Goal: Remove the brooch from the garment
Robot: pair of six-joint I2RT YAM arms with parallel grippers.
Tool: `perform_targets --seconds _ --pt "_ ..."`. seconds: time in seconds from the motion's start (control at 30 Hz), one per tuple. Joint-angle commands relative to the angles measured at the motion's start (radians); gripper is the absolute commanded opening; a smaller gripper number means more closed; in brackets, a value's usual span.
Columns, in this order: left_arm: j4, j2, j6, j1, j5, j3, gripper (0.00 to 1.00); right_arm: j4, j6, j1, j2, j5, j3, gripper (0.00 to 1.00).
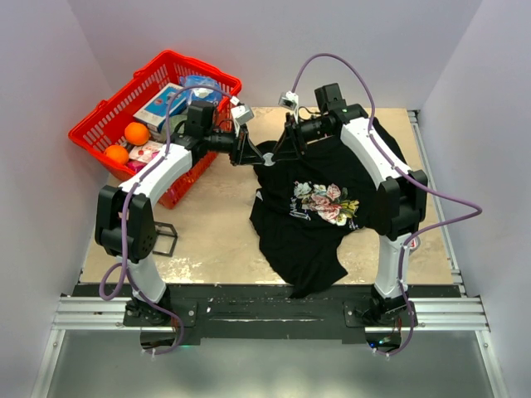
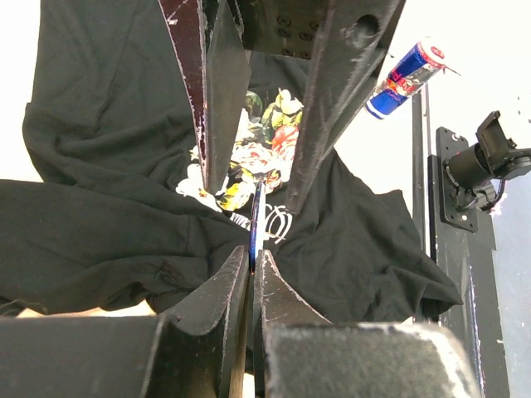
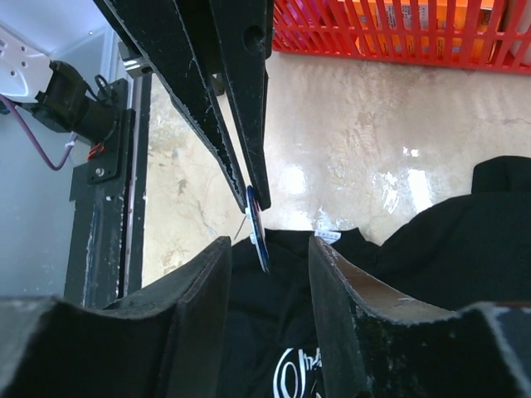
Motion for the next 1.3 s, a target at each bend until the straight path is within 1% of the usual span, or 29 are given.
perform_targets --seconds 0.0,0.17,0.2,0.23,0.37,0.43,0.47,0.6,0.77,0.83,1.27 --pt "0.016 -0.013 -0.004 -0.003 -0.008 0.033 0.00 0.032 0.031 0.005 -0.022 -0.042 0.034 0.48" --pt "0.018 -0.011 -0.011 -0.003 -0.021 0.035 0.00 0.023 0.025 0.031 -0.024 -0.021 0.035 0.55" --pt "0.021 -0.010 -0.011 -0.003 -0.019 0.036 0.00 0.021 0.023 0.040 -0.022 -0.012 0.035 0.63" --pt "0.022 -0.010 -0.016 -0.003 -0.016 0.036 0.00 0.023 0.025 0.044 -0.021 -0.001 0.035 0.64" --pt "0.025 -0.008 -0.019 -0.003 -0.015 0.039 0.00 0.035 0.040 0.052 -0.012 0.016 0.039 0.55" --pt "0.024 -0.010 -0.019 -0.003 -0.016 0.036 0.00 0.037 0.040 0.054 -0.012 0.033 0.040 0.53" --pt "0.024 -0.008 -0.019 -0.003 -0.015 0.038 0.00 0.037 0.037 0.052 -0.010 0.038 0.040 0.50" --pt "0.024 -0.010 -0.017 -0.003 -0.010 0.033 0.00 0.032 0.026 0.054 -0.006 0.045 0.043 0.42" --pt "0.016 -0.007 -0.008 -0.003 -0.008 0.033 0.00 0.027 0.026 0.051 -0.007 0.035 0.045 0.41" --pt "0.015 -0.007 -0.007 -0.003 -0.008 0.033 0.00 0.024 0.023 0.051 -0.005 0.035 0.046 0.40" --pt "0.013 -0.004 -0.002 -0.003 0.005 0.036 0.00 -0.005 -0.029 0.051 -0.001 0.027 0.051 0.23"
